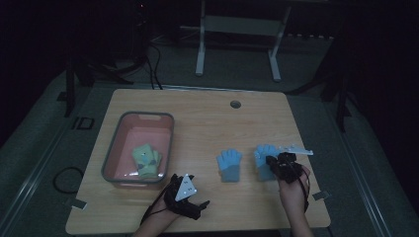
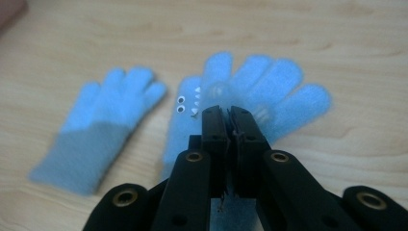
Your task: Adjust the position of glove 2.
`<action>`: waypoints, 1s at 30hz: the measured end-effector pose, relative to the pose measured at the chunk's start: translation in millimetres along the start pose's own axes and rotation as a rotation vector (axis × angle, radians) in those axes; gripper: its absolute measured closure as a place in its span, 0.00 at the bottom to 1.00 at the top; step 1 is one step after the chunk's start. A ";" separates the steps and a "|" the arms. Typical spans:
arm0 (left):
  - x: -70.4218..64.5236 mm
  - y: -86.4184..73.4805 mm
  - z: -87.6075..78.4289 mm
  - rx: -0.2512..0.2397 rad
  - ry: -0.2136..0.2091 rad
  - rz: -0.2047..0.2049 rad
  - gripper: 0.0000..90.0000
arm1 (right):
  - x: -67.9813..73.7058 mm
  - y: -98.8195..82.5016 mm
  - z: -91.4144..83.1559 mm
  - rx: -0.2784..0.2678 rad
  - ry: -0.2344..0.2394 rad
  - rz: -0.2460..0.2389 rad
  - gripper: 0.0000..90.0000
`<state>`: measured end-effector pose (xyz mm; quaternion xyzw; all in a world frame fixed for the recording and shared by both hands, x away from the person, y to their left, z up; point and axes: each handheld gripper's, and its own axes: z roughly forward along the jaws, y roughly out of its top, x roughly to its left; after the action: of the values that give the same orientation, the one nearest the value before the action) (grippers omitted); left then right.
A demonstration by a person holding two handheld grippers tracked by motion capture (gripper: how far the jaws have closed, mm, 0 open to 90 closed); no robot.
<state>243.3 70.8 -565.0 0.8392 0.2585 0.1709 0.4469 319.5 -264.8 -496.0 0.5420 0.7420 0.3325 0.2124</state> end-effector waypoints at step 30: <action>1.0 -1.1 0.3 0.010 -0.005 0.000 0.03 | -18.2 -6.1 33.5 0.102 0.057 -0.102 0.73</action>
<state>243.9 71.7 -566.1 0.8420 0.2582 0.1673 0.4432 344.0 -274.4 -524.3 0.5039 0.7905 0.2982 0.1797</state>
